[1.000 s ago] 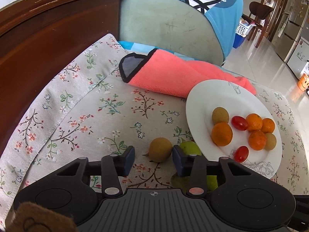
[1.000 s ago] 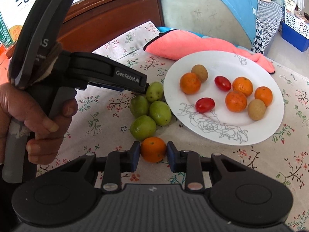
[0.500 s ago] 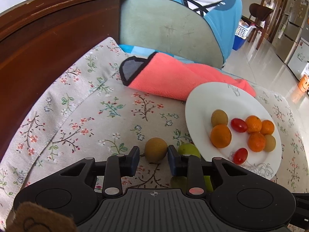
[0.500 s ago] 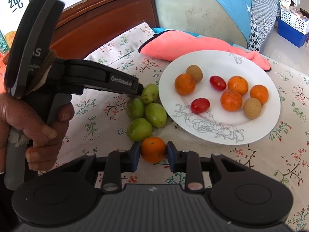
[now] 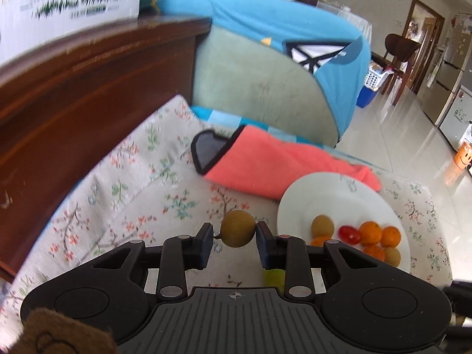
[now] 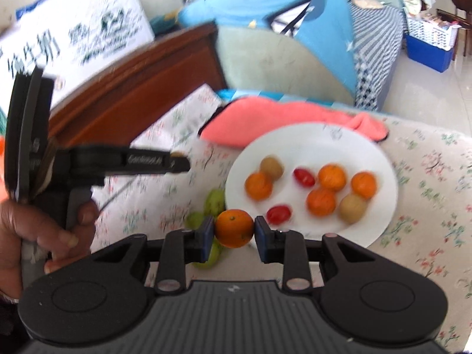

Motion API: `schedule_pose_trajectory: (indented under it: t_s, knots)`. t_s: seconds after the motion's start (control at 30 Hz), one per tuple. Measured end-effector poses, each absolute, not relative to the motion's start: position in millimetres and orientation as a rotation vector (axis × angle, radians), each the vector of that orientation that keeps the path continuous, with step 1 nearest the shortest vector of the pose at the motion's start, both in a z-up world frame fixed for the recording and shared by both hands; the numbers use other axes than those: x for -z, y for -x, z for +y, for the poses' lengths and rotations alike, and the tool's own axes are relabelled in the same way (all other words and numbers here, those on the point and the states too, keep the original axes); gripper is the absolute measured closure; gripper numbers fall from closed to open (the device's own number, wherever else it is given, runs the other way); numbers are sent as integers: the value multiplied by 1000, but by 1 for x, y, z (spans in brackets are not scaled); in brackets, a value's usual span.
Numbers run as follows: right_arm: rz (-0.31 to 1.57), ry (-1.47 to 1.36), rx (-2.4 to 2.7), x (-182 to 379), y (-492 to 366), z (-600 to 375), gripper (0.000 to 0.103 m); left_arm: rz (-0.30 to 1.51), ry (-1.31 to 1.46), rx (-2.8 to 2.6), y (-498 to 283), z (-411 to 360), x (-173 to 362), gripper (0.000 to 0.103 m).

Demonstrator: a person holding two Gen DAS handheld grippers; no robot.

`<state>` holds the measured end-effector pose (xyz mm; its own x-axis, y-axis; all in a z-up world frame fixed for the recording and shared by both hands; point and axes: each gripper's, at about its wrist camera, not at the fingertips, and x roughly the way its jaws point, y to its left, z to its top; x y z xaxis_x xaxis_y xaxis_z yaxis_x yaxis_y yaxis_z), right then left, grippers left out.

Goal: Organize fruits
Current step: 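Release the kiwi onto the plate with the left tool while the right tool releases its orange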

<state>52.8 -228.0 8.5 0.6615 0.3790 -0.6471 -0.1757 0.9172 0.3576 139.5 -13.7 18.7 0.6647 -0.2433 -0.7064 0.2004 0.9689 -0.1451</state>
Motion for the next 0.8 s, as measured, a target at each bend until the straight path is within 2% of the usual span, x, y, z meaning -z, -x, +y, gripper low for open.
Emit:
schedule_pose_trajectory:
  t_s: [0.4,0.8]
  knots:
    - [729,-384,-202,-29,-60,-274,73,762,41,323,-140,-36,-41,74]
    - [835,-572,-137,-1,-69,-294,73,806,14,353,-155,-62,-28,74]
